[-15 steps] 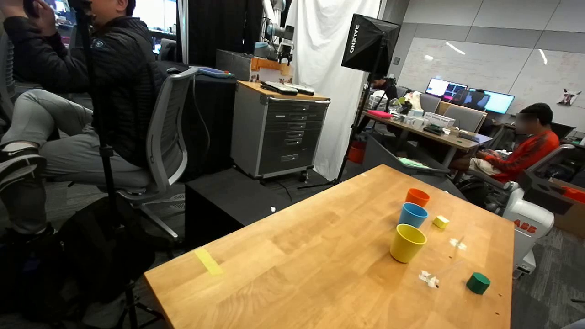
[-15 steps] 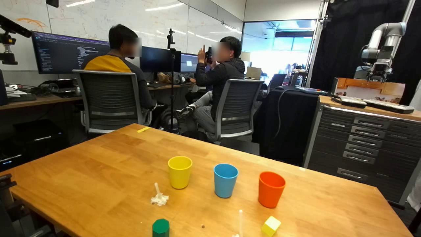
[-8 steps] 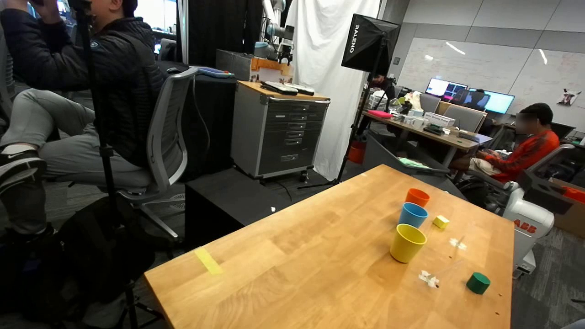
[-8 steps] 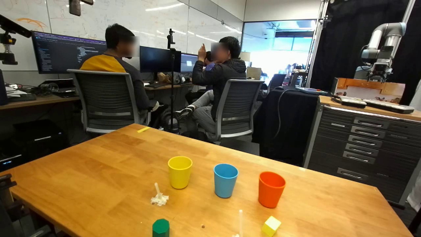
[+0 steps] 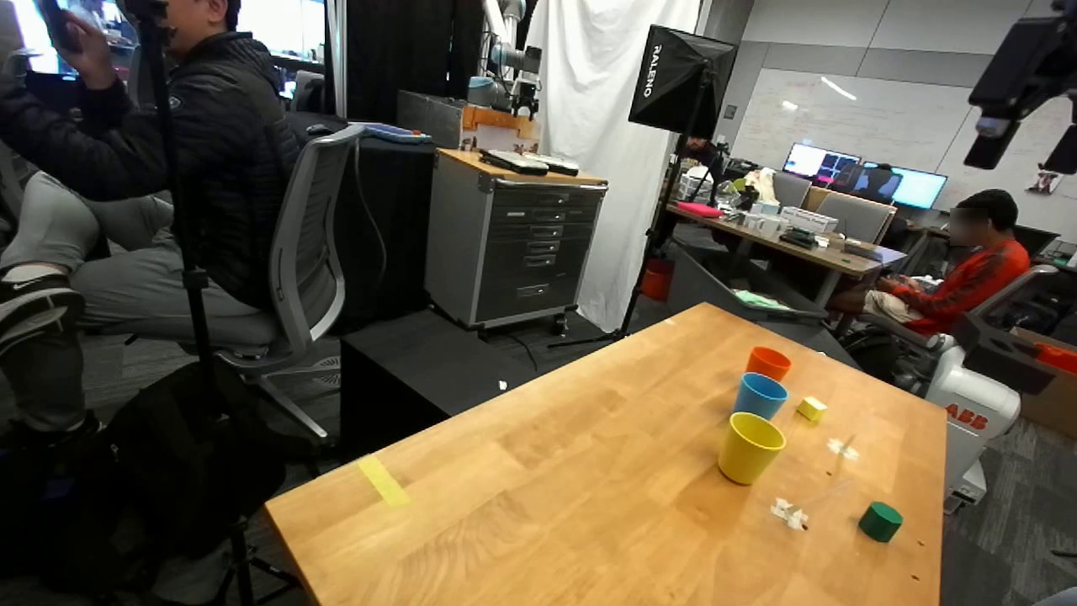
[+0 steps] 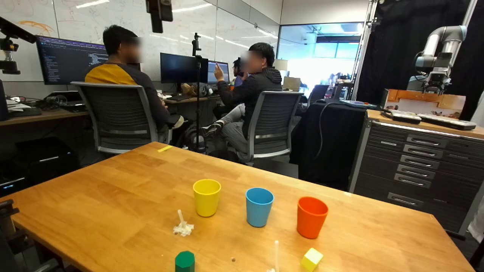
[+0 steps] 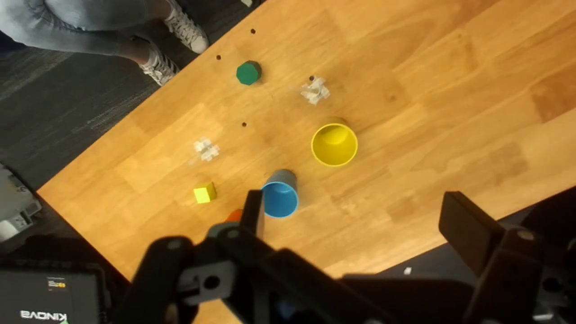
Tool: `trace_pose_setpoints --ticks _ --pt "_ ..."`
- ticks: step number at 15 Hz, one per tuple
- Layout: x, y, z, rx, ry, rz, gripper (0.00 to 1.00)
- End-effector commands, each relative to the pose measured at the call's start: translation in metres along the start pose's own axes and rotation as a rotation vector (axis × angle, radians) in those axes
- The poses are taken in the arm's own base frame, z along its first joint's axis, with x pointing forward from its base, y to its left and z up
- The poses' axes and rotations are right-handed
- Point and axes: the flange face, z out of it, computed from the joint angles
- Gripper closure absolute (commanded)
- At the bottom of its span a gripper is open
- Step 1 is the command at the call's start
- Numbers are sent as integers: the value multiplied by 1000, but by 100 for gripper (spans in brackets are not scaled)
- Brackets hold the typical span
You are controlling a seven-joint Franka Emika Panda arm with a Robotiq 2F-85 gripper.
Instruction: Stack the cups together
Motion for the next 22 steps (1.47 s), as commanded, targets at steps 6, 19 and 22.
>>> trace_pose_setpoints --ticks 6,19,22 --pt "78 108 55 38 78 367 0" --pt "136 219 159 33 167 727 0" --pt "146 223 170 30 159 755 0"
